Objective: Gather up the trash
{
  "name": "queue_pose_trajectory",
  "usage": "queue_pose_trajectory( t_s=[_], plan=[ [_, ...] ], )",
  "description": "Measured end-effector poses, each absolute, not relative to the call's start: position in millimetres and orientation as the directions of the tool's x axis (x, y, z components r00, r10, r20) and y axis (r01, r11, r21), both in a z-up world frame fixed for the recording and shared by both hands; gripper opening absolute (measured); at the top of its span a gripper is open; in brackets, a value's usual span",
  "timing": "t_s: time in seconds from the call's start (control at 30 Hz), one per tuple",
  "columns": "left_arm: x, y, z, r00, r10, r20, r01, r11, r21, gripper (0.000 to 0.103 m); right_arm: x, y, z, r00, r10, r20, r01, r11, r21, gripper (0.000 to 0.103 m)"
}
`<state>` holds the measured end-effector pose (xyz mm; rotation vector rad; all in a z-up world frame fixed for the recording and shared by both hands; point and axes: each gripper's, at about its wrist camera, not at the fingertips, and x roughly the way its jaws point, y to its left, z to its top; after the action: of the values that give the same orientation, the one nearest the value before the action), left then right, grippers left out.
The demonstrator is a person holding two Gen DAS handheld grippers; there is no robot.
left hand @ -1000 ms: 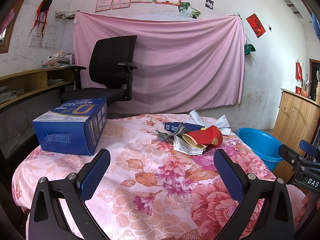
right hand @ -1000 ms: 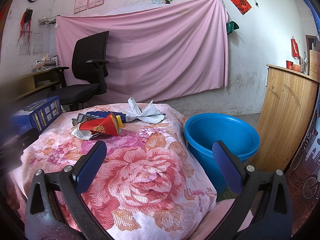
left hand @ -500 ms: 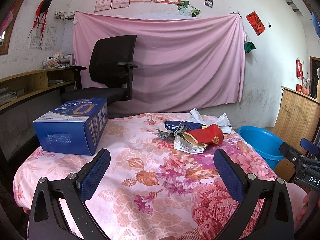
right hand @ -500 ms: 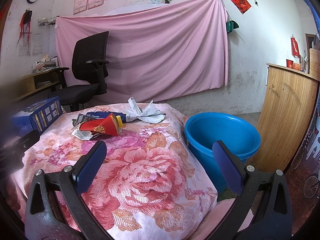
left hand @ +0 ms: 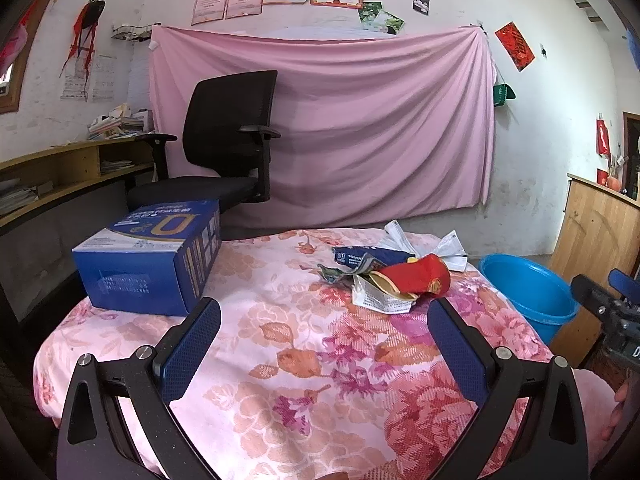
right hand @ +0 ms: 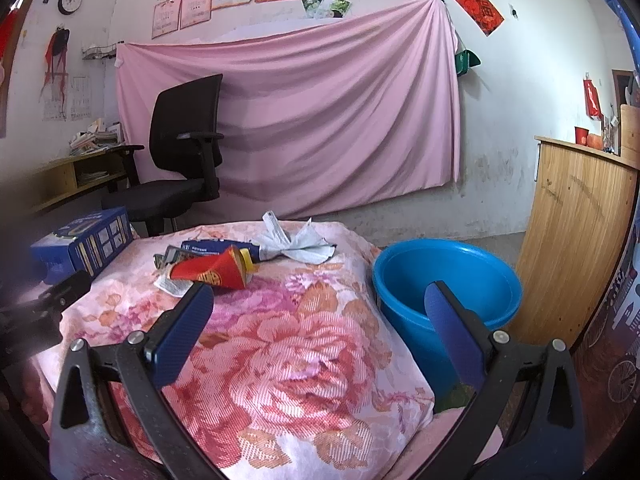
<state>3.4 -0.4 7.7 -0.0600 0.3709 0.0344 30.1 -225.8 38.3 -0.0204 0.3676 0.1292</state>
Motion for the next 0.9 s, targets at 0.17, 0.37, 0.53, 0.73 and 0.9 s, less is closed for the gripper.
queue_pose_trajectory(
  t_s=[0.17, 0.37, 0.53, 0.73, 0.9],
  plan=[
    [7.1, 2.4, 16.4, 0.932, 0.027, -0.361, -0.053, 0.997, -0.062, 0.101, 34.1, -228.6, 52.5, 0.929, 0.110, -0.353, -0.115, 0.993, 0.007, 0.103],
    [14.4, 7.2, 33.8, 0.945, 0.042, -0.324, -0.067, 0.996, -0.067, 0.101, 40.9, -231.6, 69.8, 0.944, 0.107, -0.313, -0.107, 0.994, 0.017, 0.103],
    [25.0, 11.3, 48.1, 0.952, 0.050, -0.302, -0.079, 0.993, -0.083, 0.101, 49.7, -232.1, 79.9, 0.954, 0.110, -0.278, -0.109, 0.994, 0.021, 0.103],
    [36.2, 16.6, 60.1, 0.962, 0.070, -0.263, -0.097, 0.991, -0.089, 0.101, 56.0, -232.0, 90.8, 0.979, 0.091, -0.180, -0.096, 0.995, -0.018, 0.103],
    [45.3, 21.1, 64.7, 0.973, 0.087, -0.214, -0.105, 0.992, -0.073, 0.101, 67.1, -225.3, 97.2, 0.991, 0.093, -0.097, -0.100, 0.993, -0.068, 0.103]
  ],
)
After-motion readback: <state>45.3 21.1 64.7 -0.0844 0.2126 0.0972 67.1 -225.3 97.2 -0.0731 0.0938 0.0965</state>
